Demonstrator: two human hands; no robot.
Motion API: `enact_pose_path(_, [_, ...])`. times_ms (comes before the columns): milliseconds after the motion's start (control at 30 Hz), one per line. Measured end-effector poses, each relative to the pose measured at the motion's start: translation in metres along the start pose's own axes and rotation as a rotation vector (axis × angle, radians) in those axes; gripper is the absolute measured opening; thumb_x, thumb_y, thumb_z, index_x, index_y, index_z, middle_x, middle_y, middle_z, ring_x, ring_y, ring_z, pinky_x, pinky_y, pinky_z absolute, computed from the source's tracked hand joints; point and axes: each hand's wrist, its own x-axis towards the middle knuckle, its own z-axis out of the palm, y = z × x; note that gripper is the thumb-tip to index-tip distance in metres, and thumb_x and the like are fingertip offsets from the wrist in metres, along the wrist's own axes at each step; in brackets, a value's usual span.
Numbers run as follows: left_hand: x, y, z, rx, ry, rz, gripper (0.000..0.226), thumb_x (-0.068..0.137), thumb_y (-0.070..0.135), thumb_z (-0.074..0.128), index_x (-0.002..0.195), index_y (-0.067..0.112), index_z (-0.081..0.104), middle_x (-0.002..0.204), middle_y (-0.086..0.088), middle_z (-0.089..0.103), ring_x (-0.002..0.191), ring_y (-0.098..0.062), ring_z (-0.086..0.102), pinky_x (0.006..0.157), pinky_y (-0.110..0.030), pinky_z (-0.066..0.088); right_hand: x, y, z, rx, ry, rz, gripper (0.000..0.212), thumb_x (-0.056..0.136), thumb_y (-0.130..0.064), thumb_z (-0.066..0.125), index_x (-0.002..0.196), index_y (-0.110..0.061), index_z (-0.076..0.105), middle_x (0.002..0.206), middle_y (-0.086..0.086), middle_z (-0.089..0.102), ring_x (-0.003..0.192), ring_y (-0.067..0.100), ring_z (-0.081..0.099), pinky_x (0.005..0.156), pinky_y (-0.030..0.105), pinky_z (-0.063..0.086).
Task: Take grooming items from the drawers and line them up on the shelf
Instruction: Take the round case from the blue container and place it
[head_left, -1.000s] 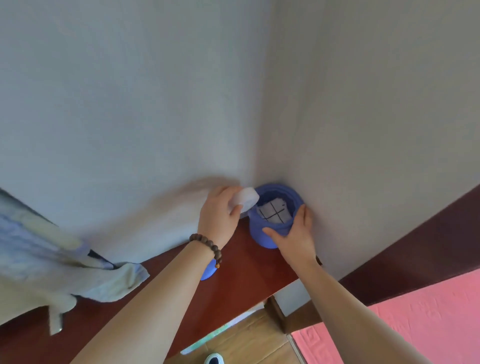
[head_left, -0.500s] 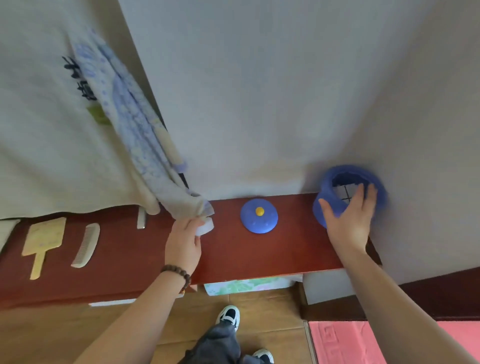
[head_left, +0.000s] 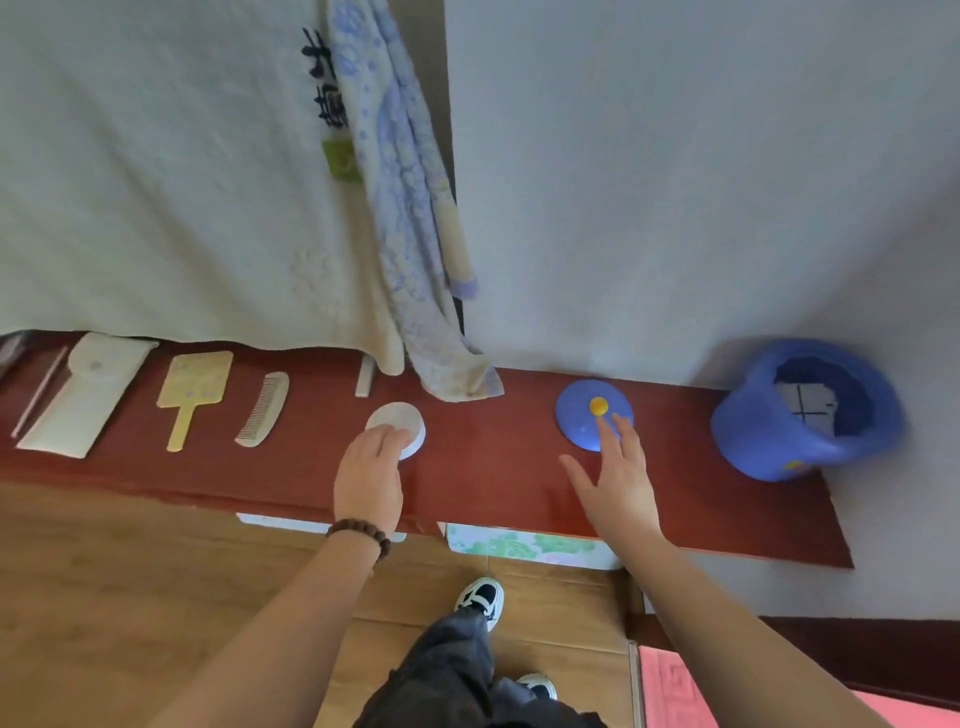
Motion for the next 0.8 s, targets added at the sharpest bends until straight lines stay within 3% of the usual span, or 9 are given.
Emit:
enact_pose_path(200, [-0.004,-0.011,0.004,0.082,-0.077,0.021,0.048,0.072,-0.006,0.069,0.117,0.008,0.062,0.123,-0.015,0.060,0.115,-0.034,0.056,0.101,-0.051,0.044,0.004,-0.005,0.011,-0.009,-0.033,0.010,0.066,0.091,-0.045,0.056,0.146,-0.017,0.032,0.157,0.003,0.017,0.144,0.022,0.020,0.108,0.037,0.035])
enact_pose_path(500, [0.030,0.086,0.018,-0.189,-0.104,0.253,0.044,0.081,0.012,0.066,0.125,0.008,0.057,0.128,-0.009,0.057,0.119,-0.026,0.052,0.101,-0.044,0.044,0.007,0.003,-0.008,0.035,0.029,0.078,0.066,0.091,-0.042,0.057,0.147,-0.020,0.030,0.157,0.004,0.019,0.145,0.020,0.016,0.109,0.038,0.033])
enact_pose_path(667, [0.069,0.149,0.034,-0.201,-0.221,0.374,0.049,0.082,0.021,0.067,0.127,0.009,0.053,0.122,-0.010,0.057,0.113,-0.030,0.052,0.096,-0.041,0.044,-0.001,0.022,-0.032,0.068,0.127,0.182,0.068,0.091,-0.043,0.056,0.148,-0.017,0.029,0.158,0.003,0.016,0.146,0.018,0.011,0.114,0.035,0.025])
enact_pose_path(800, [0.089,0.188,0.053,-0.135,-0.392,0.423,0.051,0.087,0.028,0.064,0.132,0.013,0.048,0.128,-0.006,0.052,0.120,-0.026,0.046,0.097,-0.037,0.041,-0.010,0.040,-0.053,0.080,0.248,0.287,0.068,0.091,-0.041,0.056,0.148,-0.016,0.028,0.158,0.003,0.017,0.146,0.018,0.013,0.112,0.032,0.025])
